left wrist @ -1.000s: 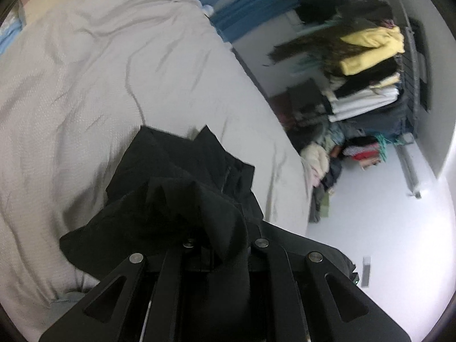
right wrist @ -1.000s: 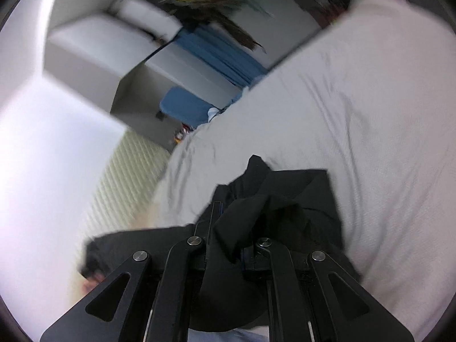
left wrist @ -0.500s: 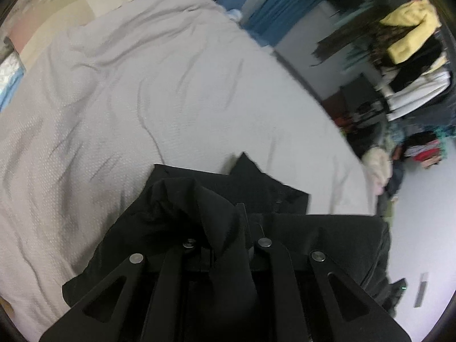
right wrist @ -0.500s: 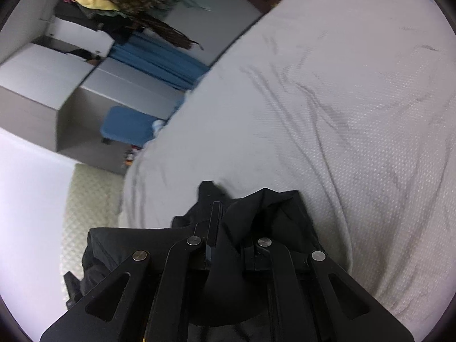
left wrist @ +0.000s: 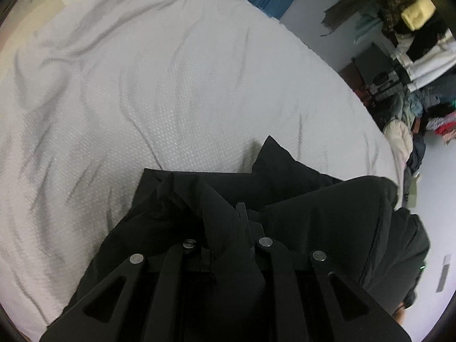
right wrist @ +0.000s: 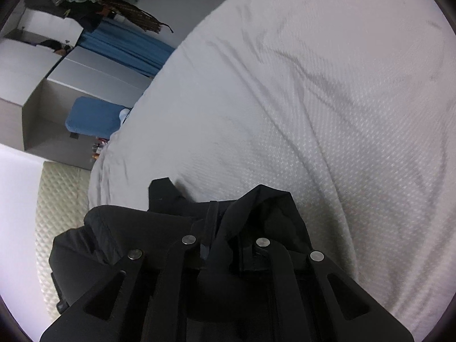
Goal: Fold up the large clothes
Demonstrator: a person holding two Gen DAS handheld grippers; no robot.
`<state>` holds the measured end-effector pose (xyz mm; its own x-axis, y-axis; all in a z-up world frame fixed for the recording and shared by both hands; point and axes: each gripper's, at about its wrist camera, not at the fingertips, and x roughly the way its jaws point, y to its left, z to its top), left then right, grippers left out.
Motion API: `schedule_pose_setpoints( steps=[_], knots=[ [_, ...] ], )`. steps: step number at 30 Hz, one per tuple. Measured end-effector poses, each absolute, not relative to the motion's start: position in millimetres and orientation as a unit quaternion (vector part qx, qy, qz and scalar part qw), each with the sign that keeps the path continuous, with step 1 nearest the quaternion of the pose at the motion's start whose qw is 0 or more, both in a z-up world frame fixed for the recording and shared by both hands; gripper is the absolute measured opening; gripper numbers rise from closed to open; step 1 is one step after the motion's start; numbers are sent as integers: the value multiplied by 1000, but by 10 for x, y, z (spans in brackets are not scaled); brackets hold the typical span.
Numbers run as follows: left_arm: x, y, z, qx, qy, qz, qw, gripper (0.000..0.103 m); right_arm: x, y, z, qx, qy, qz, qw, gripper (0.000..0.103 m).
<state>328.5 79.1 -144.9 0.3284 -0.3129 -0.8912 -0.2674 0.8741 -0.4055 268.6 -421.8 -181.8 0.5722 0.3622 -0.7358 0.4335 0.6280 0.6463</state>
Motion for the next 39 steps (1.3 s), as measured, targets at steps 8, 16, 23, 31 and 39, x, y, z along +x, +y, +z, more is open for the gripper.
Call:
schedule_pose_setpoints(
  steps=[8,16,23,31,39],
  knots=[
    [3156,844,-995,-255,559,-10,789,24,2532,-4322,-1567,443,458,2,771,18],
    [2794,779,-105,-195,472,-20,860,84,2243,-4180,-679,336,439,-30,833,66],
    [2392,447,443,-148,385,-42,910,91,1920,-3526,166,219,378,-12,900,91],
    [2070,104,170,-94,343,-72,932,91,1772,-2743,-131,143,341,15,929,103],
    [1995,-375,-507,-11,354,-113,928,91,1843,-2185,-881,78,338,20,938,103]
  ],
)
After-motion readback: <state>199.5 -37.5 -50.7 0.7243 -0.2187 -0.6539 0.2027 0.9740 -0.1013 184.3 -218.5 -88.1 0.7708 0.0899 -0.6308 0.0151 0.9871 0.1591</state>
